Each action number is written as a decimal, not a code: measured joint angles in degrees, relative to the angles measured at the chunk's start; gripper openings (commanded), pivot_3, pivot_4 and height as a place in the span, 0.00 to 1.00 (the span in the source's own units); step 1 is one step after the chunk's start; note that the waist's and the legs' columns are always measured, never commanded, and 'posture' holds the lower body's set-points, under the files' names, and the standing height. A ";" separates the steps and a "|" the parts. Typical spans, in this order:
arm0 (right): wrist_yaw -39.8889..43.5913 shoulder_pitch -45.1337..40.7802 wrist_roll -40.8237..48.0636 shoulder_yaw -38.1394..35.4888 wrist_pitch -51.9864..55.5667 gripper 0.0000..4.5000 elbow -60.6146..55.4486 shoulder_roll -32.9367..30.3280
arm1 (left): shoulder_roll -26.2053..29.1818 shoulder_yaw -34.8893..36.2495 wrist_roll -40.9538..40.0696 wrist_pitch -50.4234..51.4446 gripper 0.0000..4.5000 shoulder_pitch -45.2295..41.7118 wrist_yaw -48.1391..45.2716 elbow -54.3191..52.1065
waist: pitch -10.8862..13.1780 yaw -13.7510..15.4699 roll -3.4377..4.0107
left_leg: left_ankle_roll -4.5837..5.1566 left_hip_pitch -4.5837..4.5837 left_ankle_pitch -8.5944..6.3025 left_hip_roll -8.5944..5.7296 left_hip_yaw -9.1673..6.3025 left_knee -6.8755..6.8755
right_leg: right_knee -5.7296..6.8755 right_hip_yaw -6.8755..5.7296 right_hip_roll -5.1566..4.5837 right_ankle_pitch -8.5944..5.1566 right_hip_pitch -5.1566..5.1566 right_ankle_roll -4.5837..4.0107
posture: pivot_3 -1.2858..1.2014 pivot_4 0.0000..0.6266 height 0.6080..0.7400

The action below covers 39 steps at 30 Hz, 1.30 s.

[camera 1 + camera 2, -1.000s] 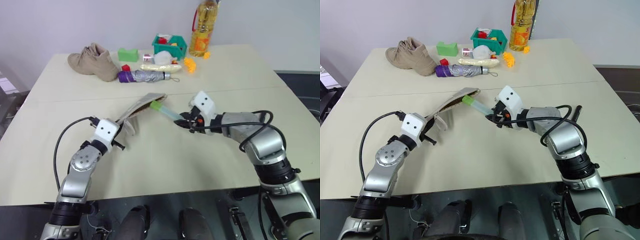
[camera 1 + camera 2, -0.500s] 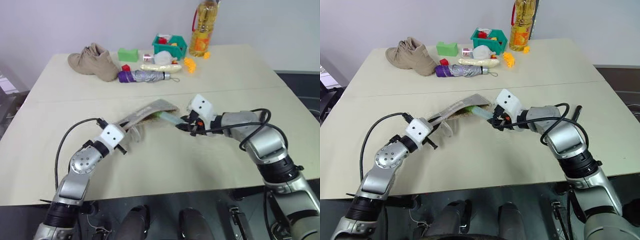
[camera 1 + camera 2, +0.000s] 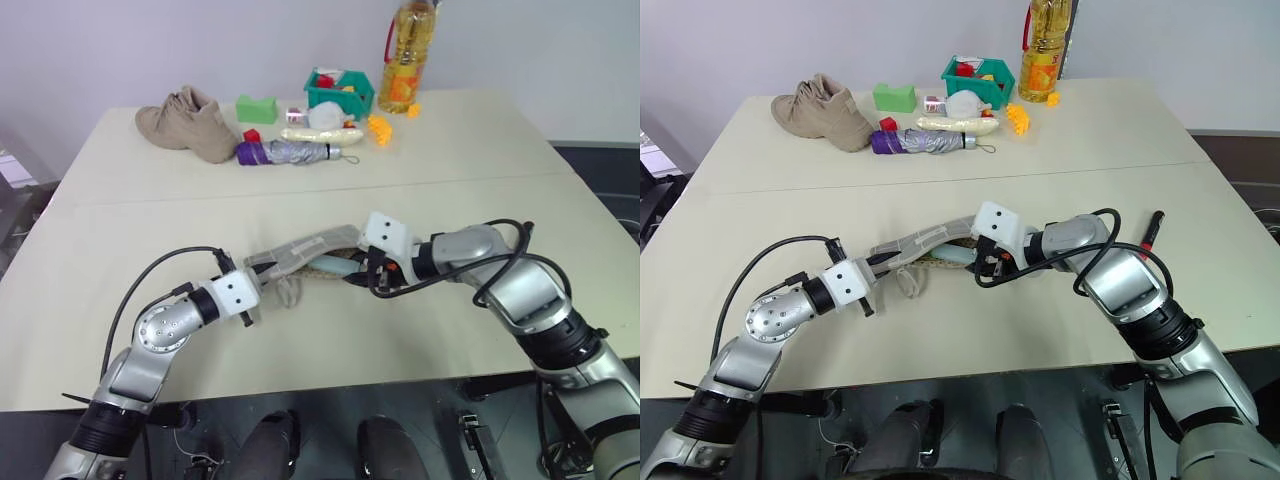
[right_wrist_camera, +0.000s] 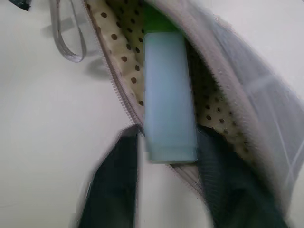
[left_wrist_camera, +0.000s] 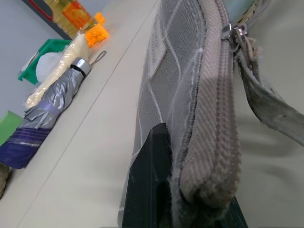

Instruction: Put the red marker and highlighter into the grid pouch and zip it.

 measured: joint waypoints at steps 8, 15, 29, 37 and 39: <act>3.30 6.42 8.21 -15.96 -1.48 0.84 -7.83 -5.35 | -3.99 0.66 0.86 5.17 0.00 0.94 4.34 0.71 | 0.00 1.15 -0.02 | 0.07 0.01 -0.04 -0.01 0.00 0.11 | -0.05 -0.02 0.00 0.00 0.11 0.01 | 0.52 0.24 0.99; -2.71 16.73 7.61 -28.72 -0.40 0.90 0.82 -10.22 | -9.42 0.60 1.02 11.37 0.00 -2.49 8.67 3.59 | -0.01 1.44 0.00 | 0.14 0.05 -0.08 -0.02 0.02 0.42 | 0.01 -0.05 -0.01 0.04 0.30 0.05 | 0.52 0.24 0.99; -33.45 12.60 -1.70 -39.86 8.00 0.99 24.05 -2.52 | -15.07 -2.90 1.09 13.43 0.00 -8.34 9.90 7.82 | -0.01 1.45 0.00 | 0.13 0.01 -0.06 -0.02 0.06 0.42 | 0.04 -0.02 0.00 0.04 0.27 0.07 | 0.52 0.24 0.99; -36.77 11.32 0.52 -45.36 12.63 0.54 27.86 0.20 | -16.11 -3.81 1.25 13.43 0.00 -8.93 10.02 7.81 | -0.02 1.24 0.01 | 0.14 0.02 -0.06 -0.01 0.06 0.42 | 0.04 -0.02 0.01 0.04 0.28 0.07 | 0.52 0.24 0.99; -36.87 11.09 1.10 -45.71 12.76 0.36 27.92 0.53 | -16.10 -3.82 1.24 13.41 0.00 -8.93 10.01 7.79 | -0.02 1.24 0.01 | 0.14 0.02 -0.06 -0.01 0.06 0.42 | 0.04 -0.02 0.01 0.04 0.29 0.07 | 0.52 0.24 0.99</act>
